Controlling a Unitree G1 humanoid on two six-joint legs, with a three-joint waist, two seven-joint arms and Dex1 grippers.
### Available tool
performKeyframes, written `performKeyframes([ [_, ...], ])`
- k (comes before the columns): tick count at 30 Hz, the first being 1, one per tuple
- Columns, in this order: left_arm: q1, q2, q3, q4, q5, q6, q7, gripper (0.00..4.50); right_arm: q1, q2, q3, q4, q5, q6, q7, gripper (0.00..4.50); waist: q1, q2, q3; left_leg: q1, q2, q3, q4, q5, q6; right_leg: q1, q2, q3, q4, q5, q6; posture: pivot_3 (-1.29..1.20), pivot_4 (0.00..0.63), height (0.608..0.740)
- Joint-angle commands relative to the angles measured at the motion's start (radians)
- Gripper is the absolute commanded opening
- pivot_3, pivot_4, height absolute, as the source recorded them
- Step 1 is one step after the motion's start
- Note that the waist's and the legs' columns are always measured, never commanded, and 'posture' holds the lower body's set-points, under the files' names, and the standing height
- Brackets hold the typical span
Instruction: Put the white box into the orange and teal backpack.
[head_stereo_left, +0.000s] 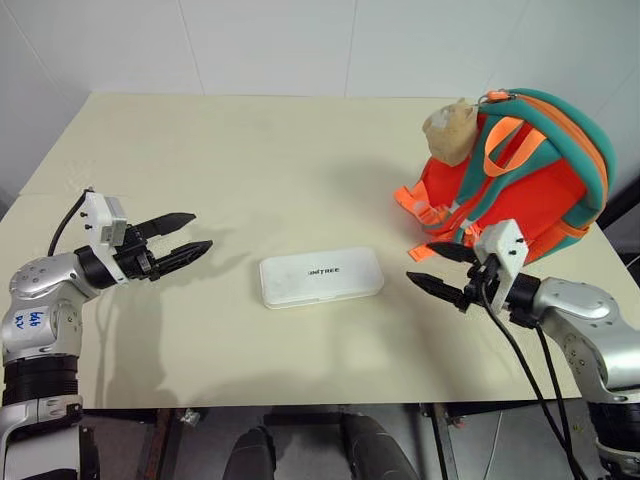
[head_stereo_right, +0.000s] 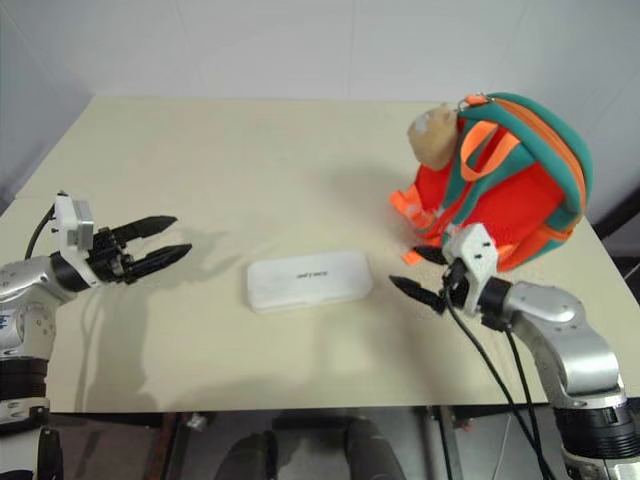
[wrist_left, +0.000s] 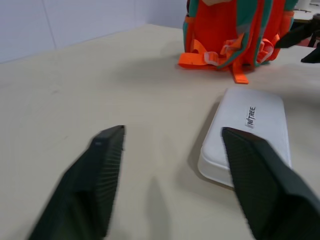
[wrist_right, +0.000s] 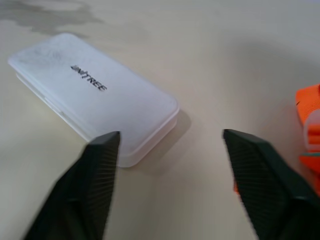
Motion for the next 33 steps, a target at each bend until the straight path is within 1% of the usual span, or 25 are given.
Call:
performKeyframes([
  [1,0.003,-0.002,-0.009,-0.053,0.000,0.034,0.038,1.98,-0.021,0.027,-0.003,-0.018,-0.018,-0.001,-0.043,2.12,0.000,0.000,0.000,0.000,0.000,0.000,0.000,0.000,0.000,0.000,0.000,0.000,0.000,0.000,0.000,0.00,0.150,0.740],
  [2,0.001,-0.003,-0.018,-0.045,0.013,0.029,0.040,1.70,-0.030,0.038,0.001,-0.007,-0.030,-0.006,-0.055,1.83,0.000,0.000,0.000,-0.001,0.000,0.000,0.000,0.000,0.000,0.000,0.000,0.000,0.000,0.000,0.000,0.00,0.150,0.740],
  [6,0.026,-0.005,-0.044,-0.068,0.028,0.045,0.055,0.37,-0.041,0.063,0.029,0.013,-0.088,-0.013,-0.094,0.35,-0.001,0.000,0.000,0.000,0.000,0.000,0.000,0.000,0.000,0.000,0.000,0.000,0.000,0.000,0.000,0.00,0.150,0.740],
  [7,0.031,-0.009,-0.050,-0.073,0.030,0.051,0.061,0.09,-0.048,0.070,0.039,0.026,-0.112,-0.014,-0.112,0.06,-0.001,0.000,0.000,0.000,0.000,0.000,0.000,0.000,0.000,0.000,0.000,0.000,0.000,0.000,0.000,0.00,0.150,0.740],
  [9,0.047,-0.018,-0.068,-0.085,0.038,0.054,0.066,0.02,-0.059,0.077,0.066,0.048,-0.153,-0.010,-0.136,0.00,-0.001,0.000,0.000,0.000,0.000,0.000,0.001,0.000,0.000,0.000,0.000,0.000,0.000,0.000,0.000,0.00,0.150,0.740],
  [14,0.091,-0.021,-0.125,-0.137,0.040,0.190,0.108,0.02,-0.087,0.117,0.119,0.101,-0.228,-0.033,-0.176,0.00,-0.002,0.000,0.000,0.000,0.000,0.000,0.000,0.000,0.000,-0.001,0.000,0.000,0.000,0.000,0.000,0.00,0.150,0.740],
  [18,0.079,-0.043,-0.172,-0.149,0.032,0.285,0.124,0.02,-0.125,0.161,0.147,0.153,-0.277,-0.055,-0.203,0.00,-0.002,0.000,0.000,0.000,0.000,0.000,0.000,0.000,0.000,-0.001,0.000,0.000,0.000,0.000,0.000,0.00,0.150,0.740],
  [22,0.061,-0.042,-0.205,-0.159,0.030,0.369,0.125,0.02,-0.146,0.187,0.163,0.192,-0.318,-0.081,-0.218,0.00,-0.002,0.000,0.000,0.000,0.000,0.000,0.000,0.000,0.000,-0.001,0.000,0.000,0.000,0.000,0.000,0.00,0.150,0.740],
  [26,0.020,-0.058,-0.232,-0.116,0.055,0.378,0.134,0.02,-0.162,0.192,0.194,0.254,-0.386,-0.134,-0.228,0.00,-0.002,0.000,0.000,0.000,0.000,0.000,0.000,0.000,0.000,-0.001,0.000,0.000,0.000,0.000,0.000,0.00,0.150,0.740],
  [28,0.001,-0.069,-0.238,-0.110,0.053,0.376,0.133,0.02,-0.162,0.198,0.196,0.262,-0.393,-0.139,-0.227,0.00,-0.002,0.000,0.000,0.000,0.000,0.000,0.000,0.000,0.000,-0.001,0.000,0.000,0.000,0.000,0.000,0.00,0.150,0.740],
  [33,-0.007,-0.066,-0.249,-0.123,0.046,0.390,0.117,0.02,-0.142,0.199,0.214,0.202,-0.372,-0.118,-0.165,0.00,-0.004,0.000,0.000,0.000,0.000,0.000,0.000,0.000,0.000,-0.001,0.000,0.000,0.000,0.000,0.000,0.00,0.150,0.740],
])
